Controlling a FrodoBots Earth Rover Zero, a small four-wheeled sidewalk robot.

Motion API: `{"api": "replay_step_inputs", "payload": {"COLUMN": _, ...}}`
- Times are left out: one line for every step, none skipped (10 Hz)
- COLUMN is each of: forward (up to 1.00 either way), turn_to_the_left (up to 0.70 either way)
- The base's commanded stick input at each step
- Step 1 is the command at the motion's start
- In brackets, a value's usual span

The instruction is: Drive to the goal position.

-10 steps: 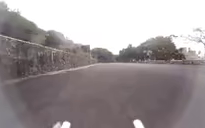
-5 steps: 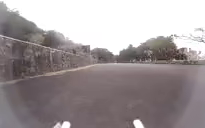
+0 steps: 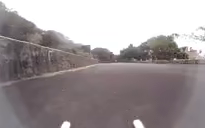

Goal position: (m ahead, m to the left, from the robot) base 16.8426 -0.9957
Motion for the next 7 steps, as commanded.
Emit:
{"api": "replay_step_inputs", "payload": {"forward": 0.50, "turn_to_the_left": 0.00}}
{"api": "replay_step_inputs", "payload": {"forward": 0.50, "turn_to_the_left": 0.00}}
{"api": "replay_step_inputs", "payload": {"forward": 0.50, "turn_to_the_left": 0.00}}
{"api": "replay_step_inputs", "payload": {"forward": 0.50, "turn_to_the_left": 0.00}}
{"api": "replay_step_inputs", "payload": {"forward": 0.50, "turn_to_the_left": 0.00}}
{"api": "replay_step_inputs", "payload": {"forward": 0.50, "turn_to_the_left": 0.00}}
{"api": "replay_step_inputs", "payload": {"forward": 0.50, "turn_to_the_left": 0.00}}
